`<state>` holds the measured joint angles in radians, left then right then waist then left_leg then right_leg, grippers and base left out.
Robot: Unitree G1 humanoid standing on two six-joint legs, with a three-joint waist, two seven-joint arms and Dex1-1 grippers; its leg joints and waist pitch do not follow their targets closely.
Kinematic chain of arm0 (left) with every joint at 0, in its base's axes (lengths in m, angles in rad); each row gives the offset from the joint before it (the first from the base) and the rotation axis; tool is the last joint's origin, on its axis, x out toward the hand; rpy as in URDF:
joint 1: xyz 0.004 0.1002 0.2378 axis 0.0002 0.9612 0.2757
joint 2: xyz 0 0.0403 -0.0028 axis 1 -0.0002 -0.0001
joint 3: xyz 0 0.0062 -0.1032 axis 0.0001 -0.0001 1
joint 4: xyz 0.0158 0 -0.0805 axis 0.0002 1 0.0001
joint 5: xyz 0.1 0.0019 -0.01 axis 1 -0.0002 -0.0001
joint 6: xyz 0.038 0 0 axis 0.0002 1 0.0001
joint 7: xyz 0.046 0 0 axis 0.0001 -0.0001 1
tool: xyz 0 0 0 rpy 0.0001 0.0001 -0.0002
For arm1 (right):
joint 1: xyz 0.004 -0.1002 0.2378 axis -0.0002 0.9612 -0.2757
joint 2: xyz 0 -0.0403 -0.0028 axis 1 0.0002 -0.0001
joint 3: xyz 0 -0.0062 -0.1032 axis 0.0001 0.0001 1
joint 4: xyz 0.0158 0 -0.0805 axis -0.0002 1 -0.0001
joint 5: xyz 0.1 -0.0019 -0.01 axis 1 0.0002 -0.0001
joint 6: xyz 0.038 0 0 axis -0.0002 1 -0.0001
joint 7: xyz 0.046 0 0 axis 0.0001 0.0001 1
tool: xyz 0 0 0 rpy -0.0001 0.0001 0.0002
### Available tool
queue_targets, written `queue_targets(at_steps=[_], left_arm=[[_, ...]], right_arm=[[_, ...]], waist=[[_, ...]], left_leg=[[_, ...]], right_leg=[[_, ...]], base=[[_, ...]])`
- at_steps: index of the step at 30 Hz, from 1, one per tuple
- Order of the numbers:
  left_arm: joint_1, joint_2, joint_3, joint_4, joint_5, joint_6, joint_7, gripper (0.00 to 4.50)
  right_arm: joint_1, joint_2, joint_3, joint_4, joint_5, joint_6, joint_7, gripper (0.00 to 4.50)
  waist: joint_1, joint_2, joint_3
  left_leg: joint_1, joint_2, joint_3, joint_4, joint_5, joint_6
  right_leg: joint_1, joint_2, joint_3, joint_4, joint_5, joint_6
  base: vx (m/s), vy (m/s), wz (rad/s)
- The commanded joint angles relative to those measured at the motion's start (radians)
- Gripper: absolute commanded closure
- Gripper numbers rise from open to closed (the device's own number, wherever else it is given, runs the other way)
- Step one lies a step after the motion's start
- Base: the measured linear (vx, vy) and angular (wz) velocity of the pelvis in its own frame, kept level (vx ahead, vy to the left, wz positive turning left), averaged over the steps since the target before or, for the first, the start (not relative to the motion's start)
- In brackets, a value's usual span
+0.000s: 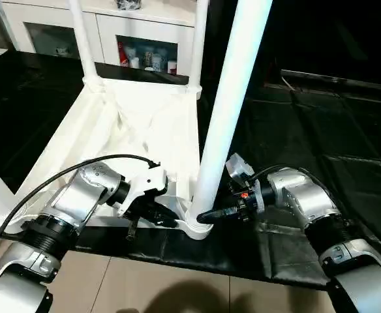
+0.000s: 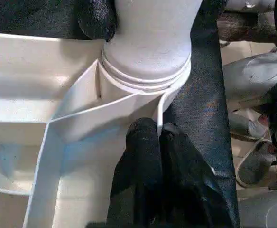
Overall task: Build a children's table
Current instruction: Rotate leg to tighten
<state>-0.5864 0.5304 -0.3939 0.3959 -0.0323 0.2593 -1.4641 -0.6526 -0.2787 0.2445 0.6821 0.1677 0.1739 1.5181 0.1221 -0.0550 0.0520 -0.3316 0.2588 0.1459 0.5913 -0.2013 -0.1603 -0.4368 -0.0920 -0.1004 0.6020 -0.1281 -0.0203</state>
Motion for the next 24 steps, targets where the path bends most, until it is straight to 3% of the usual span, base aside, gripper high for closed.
queue_targets(at_steps=[1, 5, 7, 9, 12, 13, 14, 16, 17, 19, 20, 21, 22, 23, 24], left_arm=[[0.000, -0.010, -0.041, -0.015, 0.005, -0.008, -0.035, 4.50], [-0.005, -0.022, -0.031, -0.007, 0.004, 0.017, -0.005, 4.50], [-0.012, -0.046, -0.013, 0.011, 0.011, 0.045, 0.055, 4.50], [-0.026, -0.084, 0.010, 0.042, 0.017, 0.087, 0.136, 4.50], [-0.054, -0.160, 0.059, 0.096, 0.008, 0.153, 0.264, 4.50], [-0.072, -0.203, 0.091, 0.125, -0.001, 0.184, 0.341, 4.50], [-0.072, -0.203, 0.091, 0.125, -0.001, 0.184, 0.341, 4.50], [-0.088, -0.238, 0.120, 0.144, -0.010, 0.209, 0.403, 4.50], [-0.098, -0.259, 0.137, 0.157, -0.010, 0.211, 0.451, 4.50], [-0.111, -0.288, 0.157, 0.172, -0.007, 0.217, 0.513, 4.50], [-0.115, -0.300, 0.166, 0.176, -0.005, 0.223, 0.536, 4.50], [-0.118, -0.309, 0.175, 0.179, -0.004, 0.227, 0.555, 4.50], [-0.121, -0.318, 0.184, 0.182, -0.003, 0.229, 0.575, 4.50], [-0.130, -0.338, 0.204, 0.189, -0.001, 0.234, 0.620, 4.50], [-0.134, -0.351, 0.217, 0.191, 0.000, 0.236, 0.653, 4.50]], right_arm=[[-0.015, 0.004, -0.004, 0.004, 0.015, 0.015, 0.011, 2.38], [0.001, 0.006, -0.003, -0.007, 0.013, 0.028, 0.000, 2.41], [0.017, 0.017, -0.008, -0.013, 0.004, 0.039, -0.057, 2.41], [0.027, 0.048, -0.028, 0.000, -0.010, 0.038, -0.167, 2.41], [0.020, 0.118, -0.075, 0.051, -0.028, 0.032, -0.384, 2.45], [0.009, 0.156, -0.099, 0.077, -0.030, 0.038, -0.486, 2.47], [0.009, 0.156, -0.099, 0.077, -0.030, 0.038, -0.486, 2.49], [-0.006, 0.191, -0.120, 0.098, -0.030, 0.050, -0.580, 2.50], [-0.017, 0.216, -0.132, 0.110, -0.033, 0.058, -0.648, 2.51], [-0.031, 0.254, -0.146, 0.119, -0.040, 0.074, -0.740, 2.52], [-0.035, 0.270, -0.153, 0.119, -0.041, 0.083, -0.771, 2.52], [-0.038, 0.282, -0.160, 0.119, -0.042, 0.087, -0.793, 2.53], [-0.042, 0.292, -0.167, 0.121, -0.044, 0.090, -0.821, 2.53], [-0.054, 0.318, -0.184, 0.128, -0.047, 0.098, -0.885, 2.53], [-0.061, 0.335, -0.192, 0.133, -0.049, 0.100, -0.920, 2.53]], waist=[[-0.006, 0.010, -0.069], [-0.007, 0.011, -0.070], [-0.006, 0.015, -0.069], [-0.009, 0.010, -0.066], [-0.020, 0.007, -0.060], [-0.027, 0.006, -0.061], [-0.040, 0.002, -0.059], [-0.055, 0.008, -0.064], [-0.065, 0.018, -0.066], [-0.080, 0.022, -0.070], [-0.086, 0.028, -0.067], [-0.092, 0.028, -0.066], [-0.094, 0.031, -0.062], [-0.102, 0.042, -0.054], [-0.105, 0.044, -0.052]], left_leg=[[-0.014, -0.032, 0.036, -0.073, -0.201, 0.024], [-0.013, -0.032, 0.036, -0.073, -0.199, 0.023], [-0.012, -0.032, 0.036, -0.073, -0.205, 0.021], [-0.010, -0.034, 0.037, -0.073, -0.220, 0.019], [-0.011, -0.046, 0.033, -0.070, -0.255, 0.001], [-0.009, -0.052, 0.032, -0.064, -0.264, -0.004], [-0.017, -0.057, 0.028, -0.062, -0.274, -0.005], [-0.026, -0.057, 0.021, -0.061, -0.283, 0.005], [-0.023, -0.056, 0.017, -0.061, -0.297, 0.010], [-0.032, -0.049, 0.007, -0.066, -0.310, 0.016], [-0.023, -0.043, 0.003, -0.071, -0.338, 0.027], [-0.025, -0.041, 0.002, -0.071, -0.350, 0.032], [-0.018, -0.039, 0.002, -0.073, -0.371, 0.034], [0.003, -0.024, -0.003, -0.078, -0.460, 0.048], [0.003, -0.011, -0.009, -0.087, -0.500, 0.050]], right_leg=[[0.072, -0.030, 0.036, -0.061, -0.365, -0.171], [0.072, -0.029, 0.036, -0.060, -0.354, -0.176], [0.071, -0.029, 0.036, -0.062, -0.357, -0.177], [0.069, -0.027, 0.036, -0.067, -0.386, -0.166], [0.066, -0.027, 0.026, -0.087, -0.550, -0.093], [0.063, -0.027, 0.018, -0.100, -0.620, -0.055], [0.068, -0.026, 0.004, -0.109, -0.674, -0.017], [0.077, -0.031, -0.010, -0.121, -0.690, 0.015], [0.078, -0.031, -0.025, -0.129, -0.673, 0.012], [0.093, -0.032, -0.041, -0.133, -0.625, 0.007], [0.092, -0.035, -0.051, -0.142, -0.598, -0.006], [0.094, -0.034, -0.056, -0.143, -0.587, -0.006], [0.091, -0.034, -0.062, -0.150, -0.591, -0.007], [0.091, -0.033, -0.082, -0.161, -0.573, -0.013], [0.099, -0.034, -0.089, -0.155, -0.554, -0.014]], base=[[0.000, 0.000, 0.00], [0.000, 0.000, 0.00], [0.000, 0.000, 0.00], [0.000, 0.000, 0.00], [0.000, 0.000, 0.00], [-0.051, -0.002, -0.08], [-0.054, 0.010, -0.15], [-0.050, 0.017, -0.18], [-0.041, 0.030, -0.20], [-0.040, 0.029, -0.19], [0.000, 0.000, 0.00], [0.000, 0.000, 0.00], [0.000, 0.000, 0.00], [0.000, 0.000, 0.00], [0.000, 0.000, 0.00]])
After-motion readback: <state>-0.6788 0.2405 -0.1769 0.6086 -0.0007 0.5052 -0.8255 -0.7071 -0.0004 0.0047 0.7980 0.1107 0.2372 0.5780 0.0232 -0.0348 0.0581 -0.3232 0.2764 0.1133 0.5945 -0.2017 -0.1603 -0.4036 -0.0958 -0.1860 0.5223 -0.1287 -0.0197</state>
